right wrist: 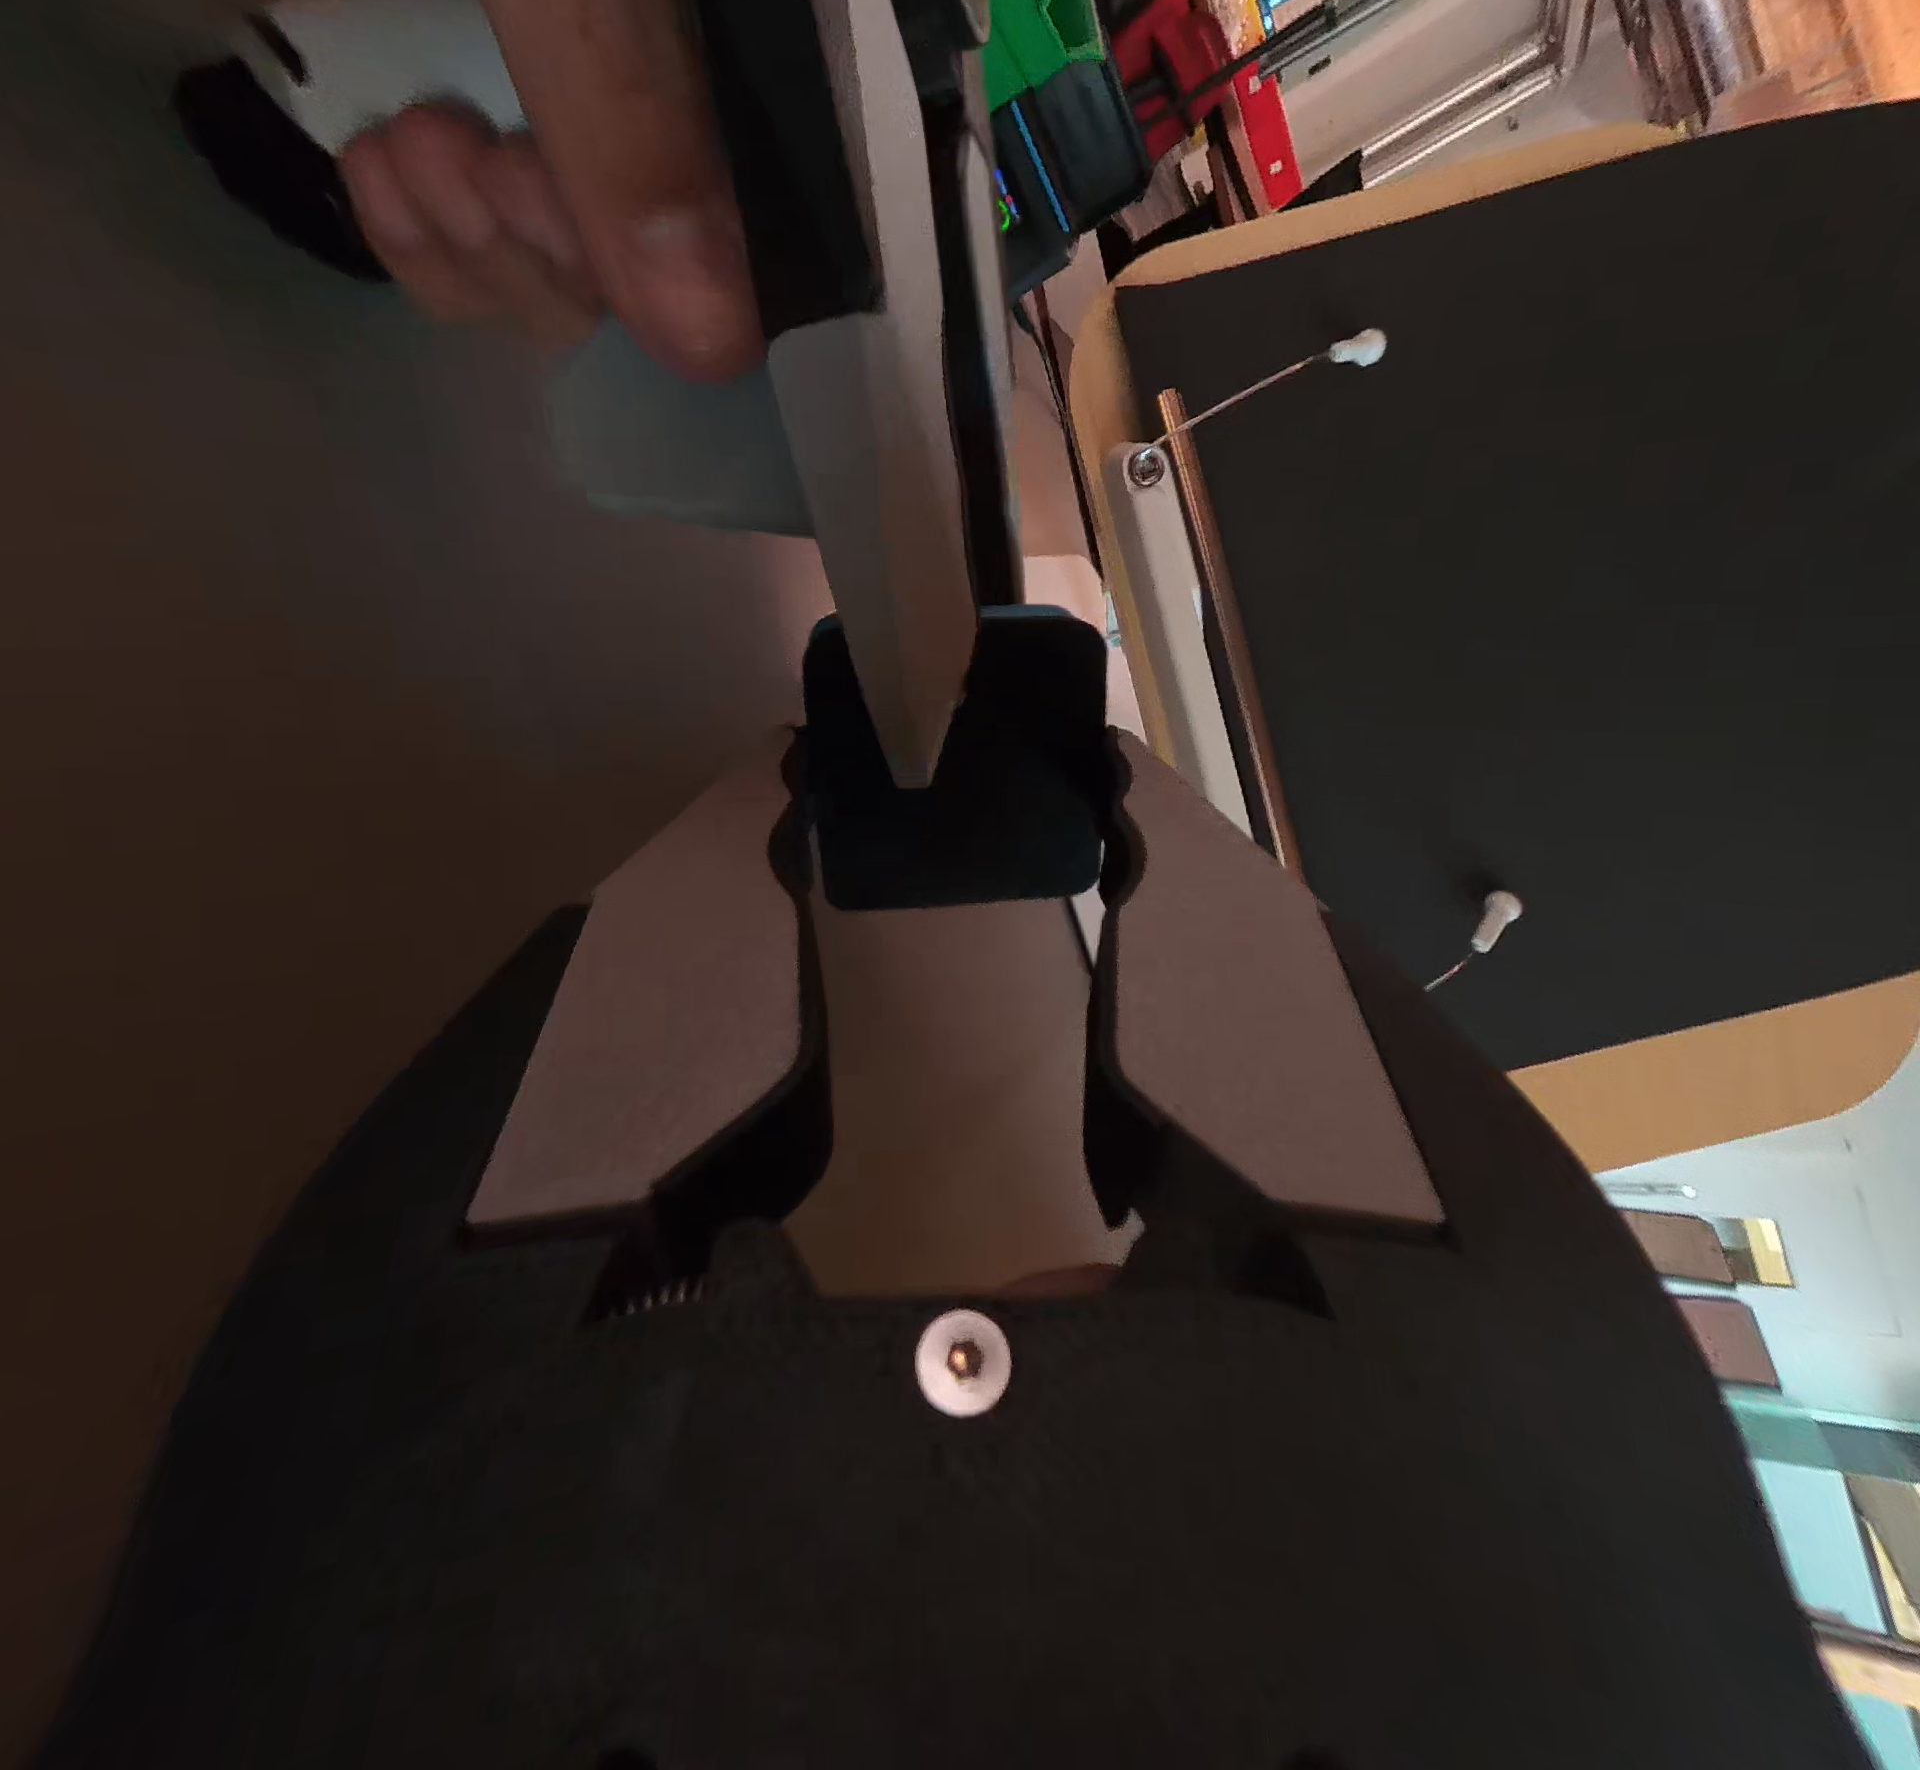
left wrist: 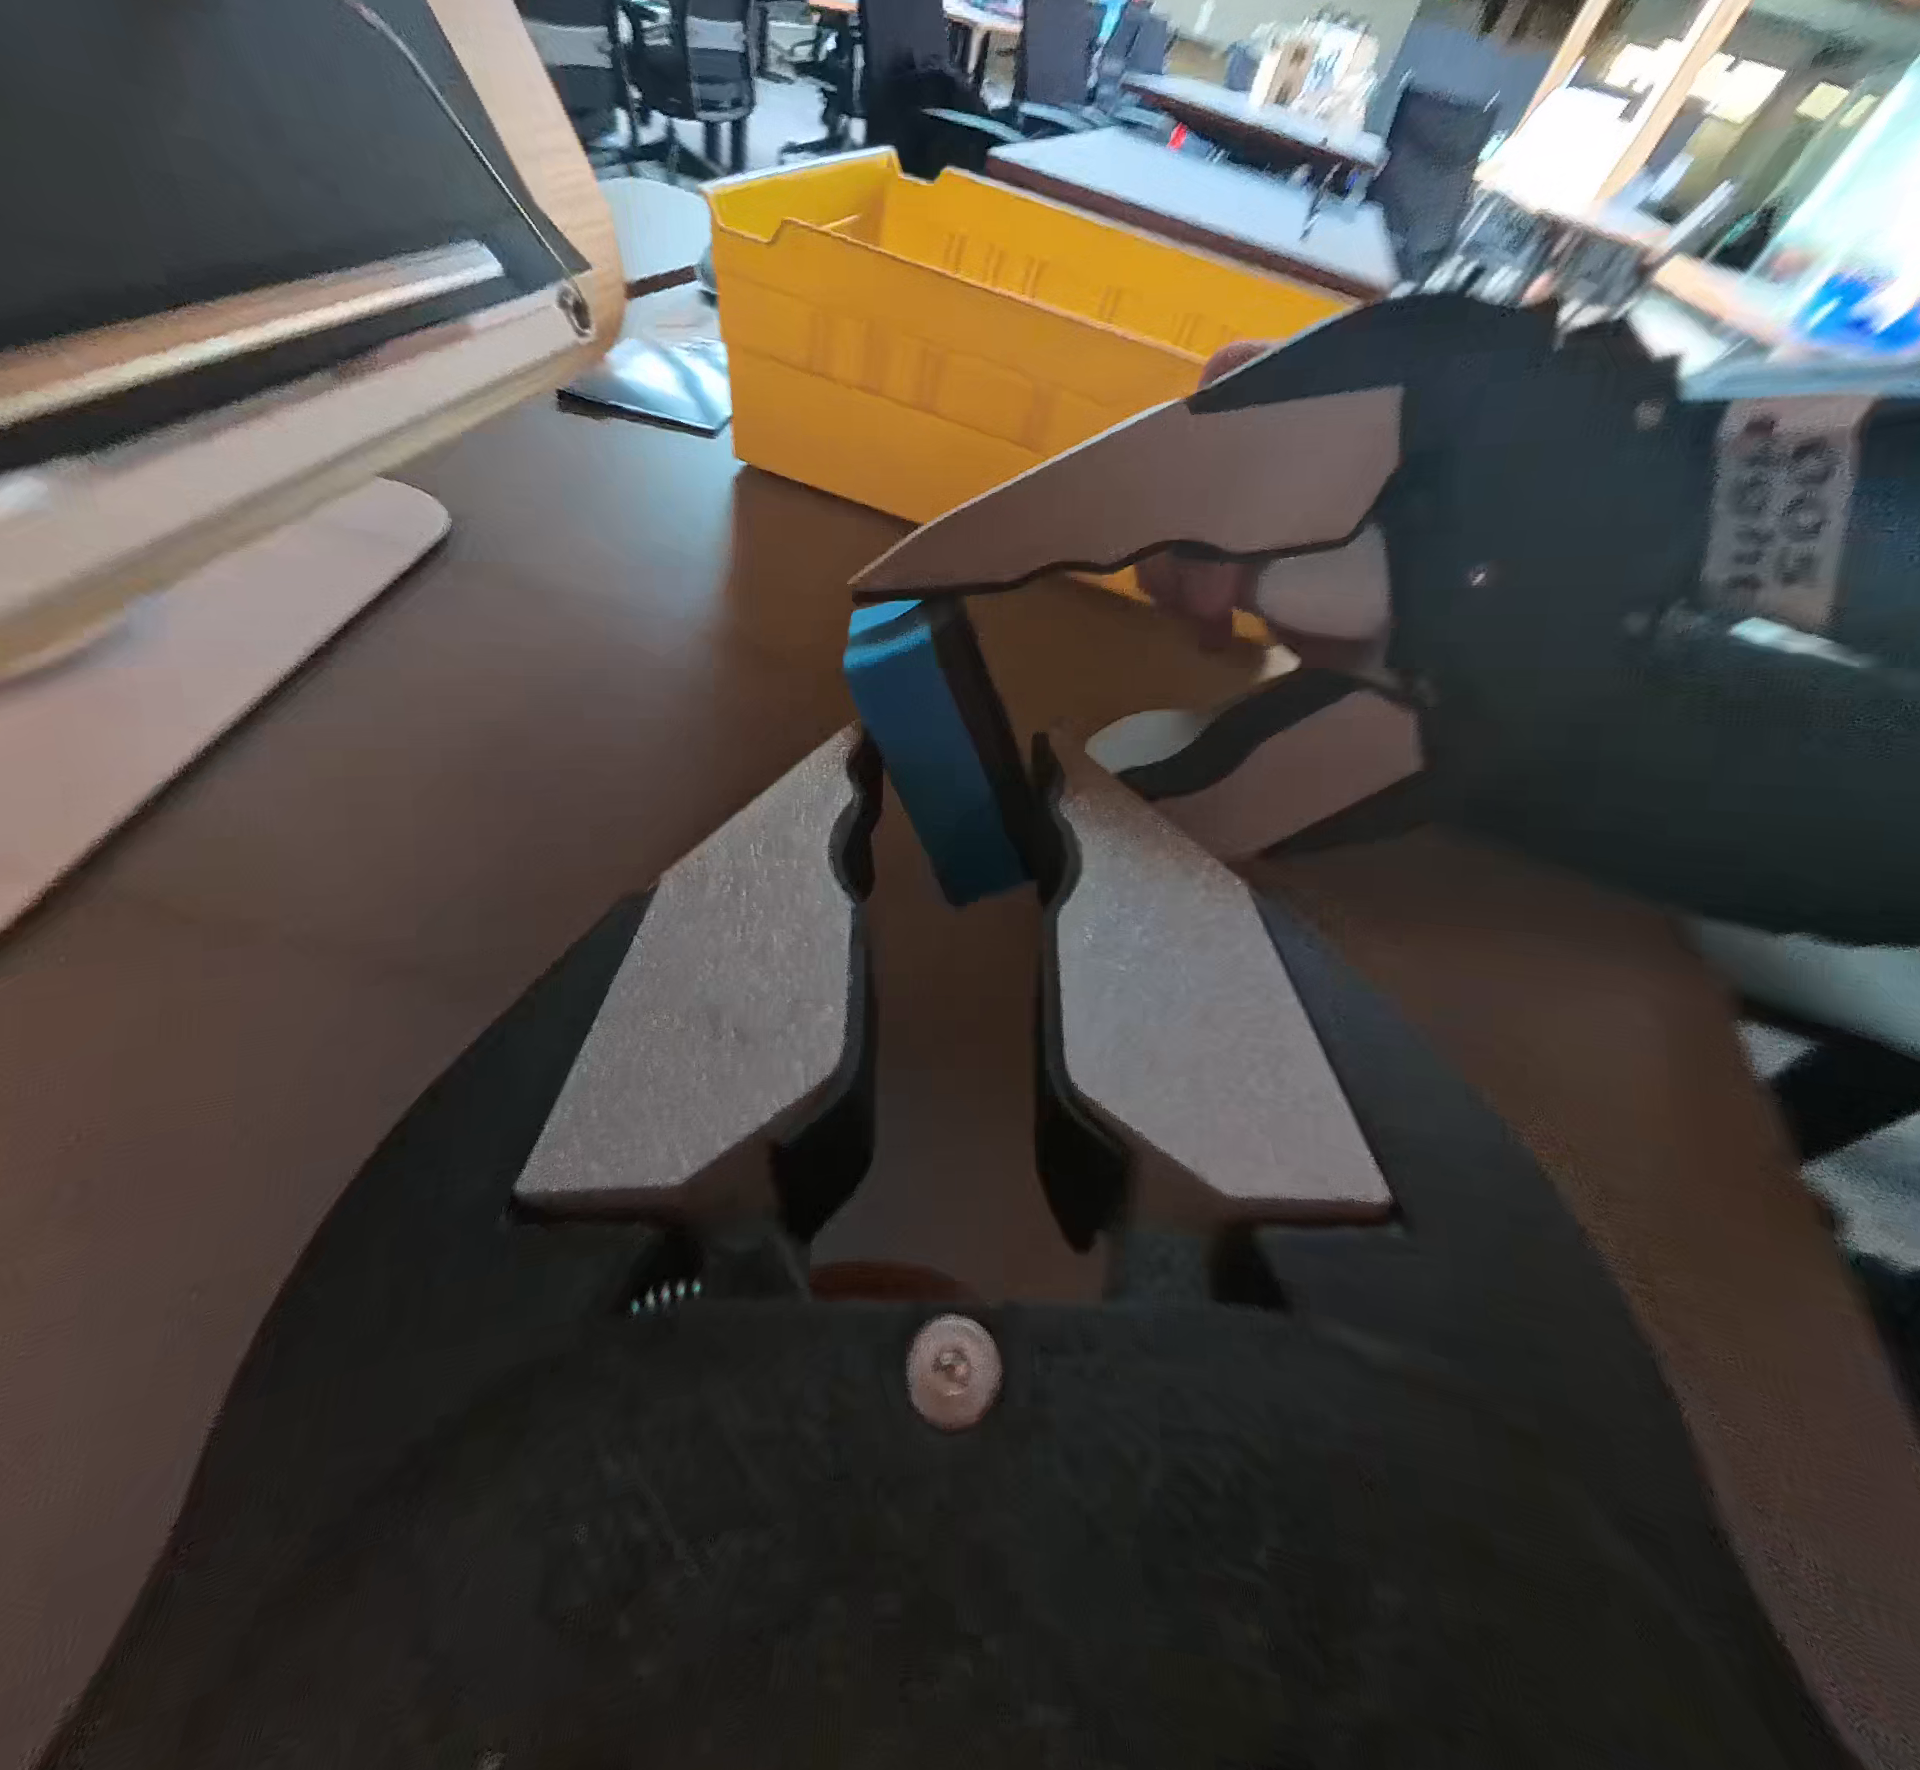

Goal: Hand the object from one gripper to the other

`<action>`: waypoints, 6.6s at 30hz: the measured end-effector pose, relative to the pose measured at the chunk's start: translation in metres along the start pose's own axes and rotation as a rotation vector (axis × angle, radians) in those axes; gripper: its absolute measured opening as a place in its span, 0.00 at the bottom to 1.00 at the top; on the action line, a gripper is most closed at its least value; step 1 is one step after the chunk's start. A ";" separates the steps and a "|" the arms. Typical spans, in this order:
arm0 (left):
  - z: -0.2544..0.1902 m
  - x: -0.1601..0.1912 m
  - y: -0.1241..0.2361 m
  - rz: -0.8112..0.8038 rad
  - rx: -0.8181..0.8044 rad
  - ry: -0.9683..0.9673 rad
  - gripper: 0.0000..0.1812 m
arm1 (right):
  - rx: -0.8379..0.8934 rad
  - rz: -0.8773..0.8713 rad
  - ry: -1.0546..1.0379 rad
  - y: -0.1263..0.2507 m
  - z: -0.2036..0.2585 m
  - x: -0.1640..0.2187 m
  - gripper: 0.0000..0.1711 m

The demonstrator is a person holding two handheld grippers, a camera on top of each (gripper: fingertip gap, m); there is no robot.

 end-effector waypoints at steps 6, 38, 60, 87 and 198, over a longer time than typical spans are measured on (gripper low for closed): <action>0.005 -0.012 0.013 -0.033 -0.212 -0.481 0.11 | -0.147 -0.164 -0.342 0.014 -0.013 -0.003 0.25; -0.016 -0.014 0.022 -0.127 -0.014 -0.417 0.30 | -0.117 -0.185 -0.335 0.025 -0.025 0.006 0.13; -0.004 -0.013 0.007 -0.086 0.060 0.033 0.44 | 0.245 -0.115 0.192 0.017 -0.019 -0.014 0.11; 0.014 -0.020 0.011 -0.094 -0.323 -0.385 0.38 | 0.009 -0.125 -0.066 0.009 -0.004 -0.010 0.20; 0.011 -0.017 0.008 -0.133 -0.123 -0.066 0.44 | 0.235 -0.066 0.073 0.010 -0.026 0.000 0.31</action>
Point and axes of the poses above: each gripper's, where its closed fingertips meet, y back along the fingers, x out of its underside, z = x × y across the jaws, the point moved 3 cm from there along y, back along the fingers, and after that the axes turned 1 degree about z, right-handed, at the moved point
